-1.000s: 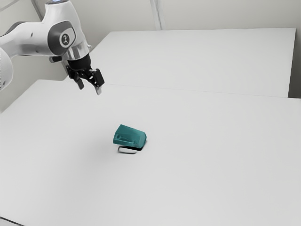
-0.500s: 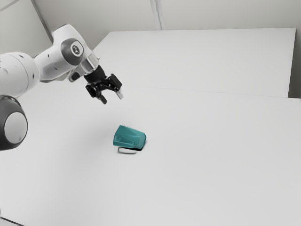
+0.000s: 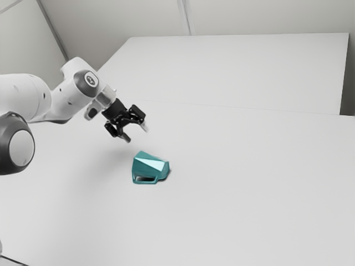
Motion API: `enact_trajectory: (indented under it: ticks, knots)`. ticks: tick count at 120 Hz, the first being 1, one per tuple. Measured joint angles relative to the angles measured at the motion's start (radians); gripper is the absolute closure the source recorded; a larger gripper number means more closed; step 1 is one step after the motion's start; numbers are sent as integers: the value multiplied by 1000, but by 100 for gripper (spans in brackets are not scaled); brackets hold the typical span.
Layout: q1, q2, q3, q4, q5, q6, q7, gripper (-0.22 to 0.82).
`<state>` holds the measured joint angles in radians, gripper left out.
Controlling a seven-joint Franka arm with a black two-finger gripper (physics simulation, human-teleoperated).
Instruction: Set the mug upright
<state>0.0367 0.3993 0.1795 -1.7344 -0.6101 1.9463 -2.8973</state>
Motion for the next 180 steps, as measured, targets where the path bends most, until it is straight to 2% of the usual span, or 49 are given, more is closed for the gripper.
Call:
enact_trajectory:
  ticks: [37,144,160,180]
  knots:
    - [6,14,1,-54,-144,18,0,0]
    - [14,-56,0,-208,-210,-2,0,12]
    - [10,-69,0,-226,-221,-1,0,21]
    - [11,-74,0,-245,-249,2,0,39]
